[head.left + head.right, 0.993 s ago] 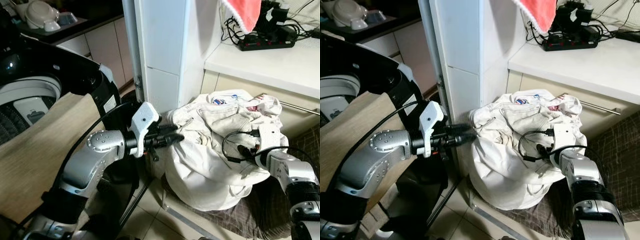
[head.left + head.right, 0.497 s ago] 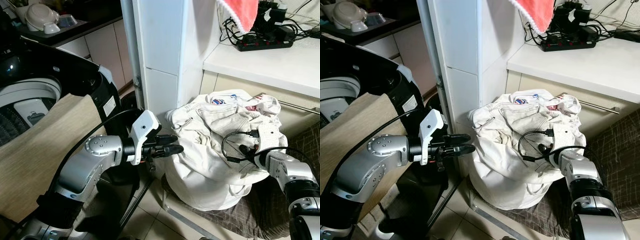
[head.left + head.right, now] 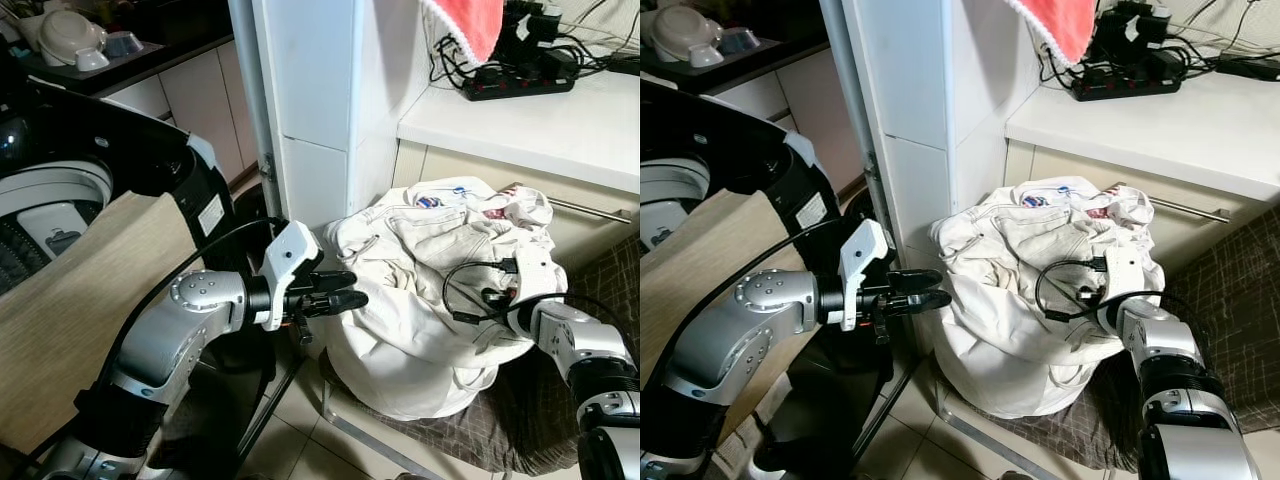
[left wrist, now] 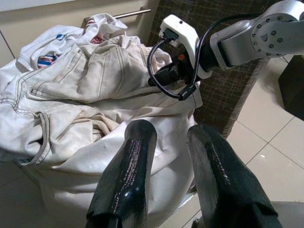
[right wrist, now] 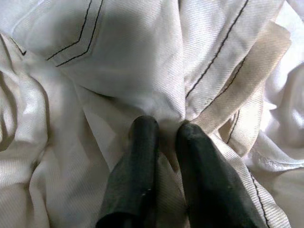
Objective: Clothes washing
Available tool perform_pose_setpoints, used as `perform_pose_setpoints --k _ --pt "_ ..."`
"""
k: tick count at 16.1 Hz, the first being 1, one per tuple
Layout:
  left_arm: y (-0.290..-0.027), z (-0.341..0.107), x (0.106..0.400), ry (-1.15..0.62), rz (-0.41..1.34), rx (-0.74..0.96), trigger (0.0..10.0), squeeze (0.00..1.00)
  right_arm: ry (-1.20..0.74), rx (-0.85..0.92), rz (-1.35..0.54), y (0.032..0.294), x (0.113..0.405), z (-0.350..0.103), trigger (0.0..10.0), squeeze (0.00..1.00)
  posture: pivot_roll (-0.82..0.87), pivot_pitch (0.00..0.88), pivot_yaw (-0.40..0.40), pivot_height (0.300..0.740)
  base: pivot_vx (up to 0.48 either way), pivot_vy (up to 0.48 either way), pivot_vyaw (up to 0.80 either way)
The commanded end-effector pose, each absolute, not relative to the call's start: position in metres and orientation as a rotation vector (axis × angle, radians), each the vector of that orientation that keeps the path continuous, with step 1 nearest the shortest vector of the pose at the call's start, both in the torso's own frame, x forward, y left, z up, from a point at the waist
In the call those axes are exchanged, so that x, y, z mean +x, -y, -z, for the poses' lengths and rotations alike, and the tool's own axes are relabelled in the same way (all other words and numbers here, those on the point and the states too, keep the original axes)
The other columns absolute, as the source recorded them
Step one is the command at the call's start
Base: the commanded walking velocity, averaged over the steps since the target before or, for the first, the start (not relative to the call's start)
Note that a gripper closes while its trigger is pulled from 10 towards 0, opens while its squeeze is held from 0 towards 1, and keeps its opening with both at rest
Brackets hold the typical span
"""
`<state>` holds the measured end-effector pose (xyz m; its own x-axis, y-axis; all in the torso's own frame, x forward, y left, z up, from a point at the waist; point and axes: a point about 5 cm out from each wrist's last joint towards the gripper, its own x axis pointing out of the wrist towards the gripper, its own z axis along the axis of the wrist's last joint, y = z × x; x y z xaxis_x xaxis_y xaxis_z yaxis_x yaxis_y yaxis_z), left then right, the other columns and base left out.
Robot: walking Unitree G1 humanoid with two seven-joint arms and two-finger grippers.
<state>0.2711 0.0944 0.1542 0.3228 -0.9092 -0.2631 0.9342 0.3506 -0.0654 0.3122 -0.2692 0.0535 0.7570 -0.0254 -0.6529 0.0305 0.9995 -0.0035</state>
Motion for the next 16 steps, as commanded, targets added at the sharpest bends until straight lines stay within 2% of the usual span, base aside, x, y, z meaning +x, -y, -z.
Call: perform_pose_setpoints --k 1,6,7,8,11,12,13,16 --pt "-0.094 -0.158 0.272 -0.264 1.211 0.123 10.0 0.0 -0.689 0.038 0.012 0.264 0.318 -0.058 0.0 0.0 -0.14 0.0 0.083 0.74 0.0 0.0 0.0" --pt "-0.096 -0.161 0.28 -0.221 1.135 0.126 10.0 0.0 -0.572 0.12 -0.051 0.262 0.327 -0.084 0.0 0.0 -0.14 0.0 0.085 0.74 0.0 0.0 0.0" --pt "-0.098 -0.168 0.292 -0.165 1.044 0.109 10.0 0.0 -0.497 0.14 -0.116 0.259 0.331 -0.107 0.0 0.0 -0.15 0.0 0.083 0.74 0.0 0.0 0.0" --pt "-0.099 -0.17 0.294 -0.152 1.024 0.102 10.0 0.0 -0.48 0.136 -0.137 0.258 0.331 -0.113 0.0 0.0 -0.15 0.0 0.083 0.74 0.0 0.0 0.0" --pt "-0.096 -0.198 0.313 0.046 0.902 0.132 10.0 0.0 -0.252 0.081 -0.471 0.232 0.325 -0.194 0.0 0.0 -0.16 0.0 0.088 0.74 0.0 0.0 0.0" --pt "-0.092 -0.211 0.319 0.11 0.872 0.087 10.0 0.0 -0.139 0.066 -0.611 0.219 0.317 -0.23 0.0 0.0 -0.16 0.0 0.088 0.74 0.0 0.0 0.0" --pt "-0.089 -0.216 0.321 0.135 0.86 0.059 10.0 1.0 -0.094 0.068 -0.666 0.215 0.313 -0.243 0.0 0.0 -0.18 0.0 0.089 0.74 0.0 0.0 0.0" --pt "-0.071 -0.227 0.32 0.164 0.912 -0.039 10.0 1.0 0.072 0.16 -0.844 0.203 0.298 -0.287 0.0 0.0 -0.18 0.0 0.077 0.74 0.0 0.0 0.0"
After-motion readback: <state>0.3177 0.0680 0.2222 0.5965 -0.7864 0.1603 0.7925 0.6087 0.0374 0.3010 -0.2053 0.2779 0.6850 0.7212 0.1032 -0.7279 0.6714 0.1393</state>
